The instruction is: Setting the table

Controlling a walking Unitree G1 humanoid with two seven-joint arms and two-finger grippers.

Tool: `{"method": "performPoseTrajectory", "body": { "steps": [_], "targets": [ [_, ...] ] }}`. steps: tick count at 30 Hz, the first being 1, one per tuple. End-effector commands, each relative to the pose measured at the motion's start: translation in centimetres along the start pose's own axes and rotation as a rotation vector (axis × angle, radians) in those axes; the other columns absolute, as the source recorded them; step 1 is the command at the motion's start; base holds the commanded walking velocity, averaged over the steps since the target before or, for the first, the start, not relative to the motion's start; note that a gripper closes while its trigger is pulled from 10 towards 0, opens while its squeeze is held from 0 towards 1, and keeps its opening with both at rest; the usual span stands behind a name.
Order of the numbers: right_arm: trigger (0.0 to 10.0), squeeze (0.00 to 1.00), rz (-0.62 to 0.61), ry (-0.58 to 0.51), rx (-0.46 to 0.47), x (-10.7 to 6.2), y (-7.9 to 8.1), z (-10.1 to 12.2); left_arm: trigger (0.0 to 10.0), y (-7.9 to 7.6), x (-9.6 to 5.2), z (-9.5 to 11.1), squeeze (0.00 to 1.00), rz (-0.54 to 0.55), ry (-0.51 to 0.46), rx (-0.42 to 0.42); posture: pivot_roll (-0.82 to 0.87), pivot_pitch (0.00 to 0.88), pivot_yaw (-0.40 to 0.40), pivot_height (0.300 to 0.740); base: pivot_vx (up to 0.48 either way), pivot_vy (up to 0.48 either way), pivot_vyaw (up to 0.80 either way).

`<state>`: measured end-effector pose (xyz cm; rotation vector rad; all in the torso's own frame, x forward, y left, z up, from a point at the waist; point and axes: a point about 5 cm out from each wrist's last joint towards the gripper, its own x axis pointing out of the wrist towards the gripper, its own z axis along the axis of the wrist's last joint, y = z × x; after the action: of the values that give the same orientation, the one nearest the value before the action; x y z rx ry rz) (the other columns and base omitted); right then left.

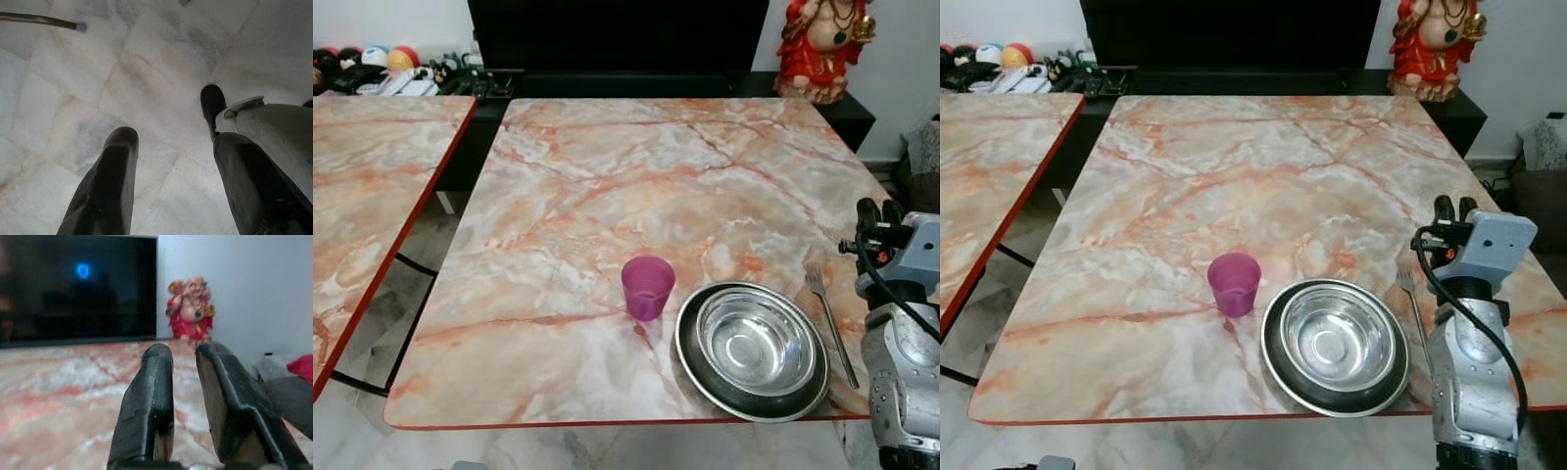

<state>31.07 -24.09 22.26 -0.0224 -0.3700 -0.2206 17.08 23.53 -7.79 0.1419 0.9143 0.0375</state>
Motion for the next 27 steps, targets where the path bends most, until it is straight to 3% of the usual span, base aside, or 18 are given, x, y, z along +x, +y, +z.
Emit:
{"method": "performPoseTrajectory", "body": {
  "steps": [1, 10, 14, 27],
  "targets": [
    [10.0, 0.00, 0.023, 0.002, -0.034, -0.3, 0.4, 0.0, 10.0, -0.1, -0.2, -1.1, 0.00, -0.005, 0.043, 0.019, -0.03, 0.035, 0.013, 0.740, 0.000, 0.000, 0.00],
    [10.0, 0.00, 0.020, -0.023, -0.048, -0.2, 0.2, 0.3, 10.0, 0.3, -0.3, -1.1, 0.00, 0.004, 0.042, 0.015, -0.03, 0.000, 0.009, 0.740, 0.000, 0.000, 0.39],
    [10.0, 0.00, -0.013, -0.030, 0.012, -0.1, 0.2, 0.5, 10.0, 0.2, -0.1, -0.6, 0.00, 0.002, 0.034, 0.018, -0.03, 0.000, 0.010, 0.740, 0.000, 0.000, 0.51],
    [10.0, 0.00, -0.032, -0.011, 0.002, -0.1, 0.0, 0.2, 10.0, 0.0, 0.0, -0.2, 0.00, -0.001, 0.026, 0.004, -0.03, 0.000, 0.011, 0.740, 0.000, 0.000, 0.00]
  ]
}}
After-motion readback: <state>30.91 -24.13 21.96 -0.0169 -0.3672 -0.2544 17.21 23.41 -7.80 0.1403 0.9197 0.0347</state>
